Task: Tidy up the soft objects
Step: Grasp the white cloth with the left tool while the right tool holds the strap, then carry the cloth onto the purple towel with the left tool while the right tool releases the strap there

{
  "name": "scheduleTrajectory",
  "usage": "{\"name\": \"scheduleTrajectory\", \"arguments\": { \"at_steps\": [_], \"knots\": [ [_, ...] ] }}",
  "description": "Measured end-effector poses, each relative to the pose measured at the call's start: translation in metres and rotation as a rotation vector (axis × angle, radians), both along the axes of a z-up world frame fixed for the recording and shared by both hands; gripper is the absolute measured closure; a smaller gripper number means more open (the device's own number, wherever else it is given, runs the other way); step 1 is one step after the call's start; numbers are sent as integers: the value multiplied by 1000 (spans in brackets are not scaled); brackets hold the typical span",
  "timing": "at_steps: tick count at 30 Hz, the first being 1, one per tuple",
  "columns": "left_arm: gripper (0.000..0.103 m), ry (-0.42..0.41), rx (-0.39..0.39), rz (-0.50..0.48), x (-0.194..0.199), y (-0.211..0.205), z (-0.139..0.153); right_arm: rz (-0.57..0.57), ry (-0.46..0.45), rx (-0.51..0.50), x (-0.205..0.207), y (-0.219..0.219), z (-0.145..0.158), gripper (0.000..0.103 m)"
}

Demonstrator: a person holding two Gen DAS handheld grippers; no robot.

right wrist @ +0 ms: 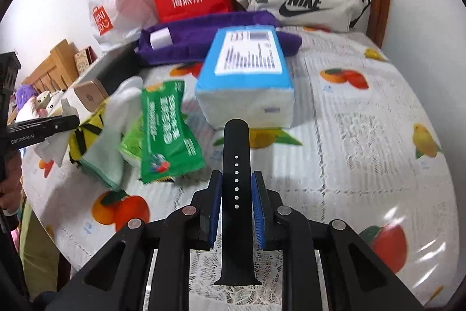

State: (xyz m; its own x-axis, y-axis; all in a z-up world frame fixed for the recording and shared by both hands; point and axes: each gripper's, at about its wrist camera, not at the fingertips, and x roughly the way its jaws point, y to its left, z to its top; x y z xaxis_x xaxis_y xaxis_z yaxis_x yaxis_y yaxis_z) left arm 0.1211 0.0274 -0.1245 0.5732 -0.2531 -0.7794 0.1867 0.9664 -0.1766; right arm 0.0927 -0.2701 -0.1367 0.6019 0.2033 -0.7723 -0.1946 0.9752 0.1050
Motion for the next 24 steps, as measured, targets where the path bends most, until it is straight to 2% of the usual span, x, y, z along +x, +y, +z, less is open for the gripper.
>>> {"name": "scheduleTrajectory", "arguments": {
  "at_steps": [11, 24],
  "knots": [
    [85, -55, -4, 46, 8, 13, 36, 38, -76, 19, 6, 5, 48, 83],
    [85, -63, -45, 115, 56, 19, 59, 75, -112, 37, 68, 18, 79, 83]
  ]
}}
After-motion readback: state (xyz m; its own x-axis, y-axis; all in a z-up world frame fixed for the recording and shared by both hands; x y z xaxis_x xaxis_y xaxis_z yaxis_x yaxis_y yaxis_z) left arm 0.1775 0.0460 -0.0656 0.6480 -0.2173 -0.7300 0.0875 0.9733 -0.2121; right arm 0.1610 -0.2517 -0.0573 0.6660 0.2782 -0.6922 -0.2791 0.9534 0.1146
